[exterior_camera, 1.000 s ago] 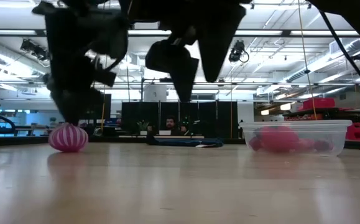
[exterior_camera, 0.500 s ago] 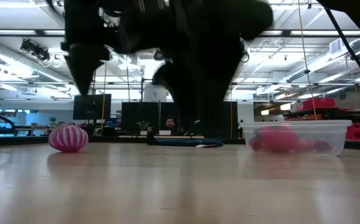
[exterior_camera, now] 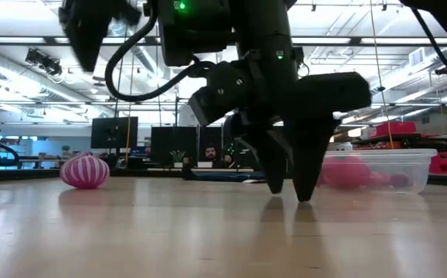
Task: Pick and placing Produce into tupperware
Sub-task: Put the onion into the transparent bin
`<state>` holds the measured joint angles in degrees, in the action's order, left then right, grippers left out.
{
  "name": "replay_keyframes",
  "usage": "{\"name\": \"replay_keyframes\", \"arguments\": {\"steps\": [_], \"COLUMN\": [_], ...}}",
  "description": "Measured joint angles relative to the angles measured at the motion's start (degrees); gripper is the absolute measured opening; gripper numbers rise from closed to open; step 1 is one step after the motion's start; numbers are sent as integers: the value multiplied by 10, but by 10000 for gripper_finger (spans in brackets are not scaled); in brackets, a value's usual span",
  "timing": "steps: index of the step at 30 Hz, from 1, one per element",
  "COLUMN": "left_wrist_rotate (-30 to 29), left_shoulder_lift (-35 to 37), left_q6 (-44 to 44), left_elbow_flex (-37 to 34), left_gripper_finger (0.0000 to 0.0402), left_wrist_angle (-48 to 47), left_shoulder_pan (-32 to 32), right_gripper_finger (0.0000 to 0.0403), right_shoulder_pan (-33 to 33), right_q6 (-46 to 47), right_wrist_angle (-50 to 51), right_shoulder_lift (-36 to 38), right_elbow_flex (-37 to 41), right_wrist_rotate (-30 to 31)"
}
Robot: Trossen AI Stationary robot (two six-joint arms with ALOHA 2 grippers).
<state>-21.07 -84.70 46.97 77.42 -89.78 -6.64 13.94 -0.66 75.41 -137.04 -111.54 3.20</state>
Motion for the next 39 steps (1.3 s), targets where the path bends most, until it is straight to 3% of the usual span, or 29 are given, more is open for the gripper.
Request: {"name": "replay_keyframes", "arguments": {"steps": [5, 10, 17, 20, 23, 29, 39], "left_wrist_rotate": [-41, -74, -128, -148, -164, -168, -168], "left_shoulder_lift": [67, 153, 255, 276, 281, 267, 232], "left_q6": [4, 19, 16, -3, -12, -27, -81], "left_elbow_flex": [89, 170, 207, 207, 207, 206, 206], "left_gripper_finger": [117, 88, 62, 55, 52, 52, 50], "left_wrist_angle": [-1, -2, 48, 64, 68, 68, 72], "left_shoulder_pan": [1, -2, -3, -3, -3, -3, -3], "right_gripper_finger": [268, 268, 268, 268, 268, 268, 268], "right_shoulder_pan": [-11, -25, -48, -50, -53, -73, -116], "right_q6": [-31, -37, -10, -38, -77, -63, -29], "right_wrist_angle": [-84, -258, -680, -833, -977, -972, -973], "right_shoulder_lift": [74, 178, 249, 219, 190, 99, 20], "right_elbow_flex": [0, 56, 277, 348, 361, 302, 185], "right_wrist_rotate": [-7, -26, -118, -101, -88, -87, -87]}}
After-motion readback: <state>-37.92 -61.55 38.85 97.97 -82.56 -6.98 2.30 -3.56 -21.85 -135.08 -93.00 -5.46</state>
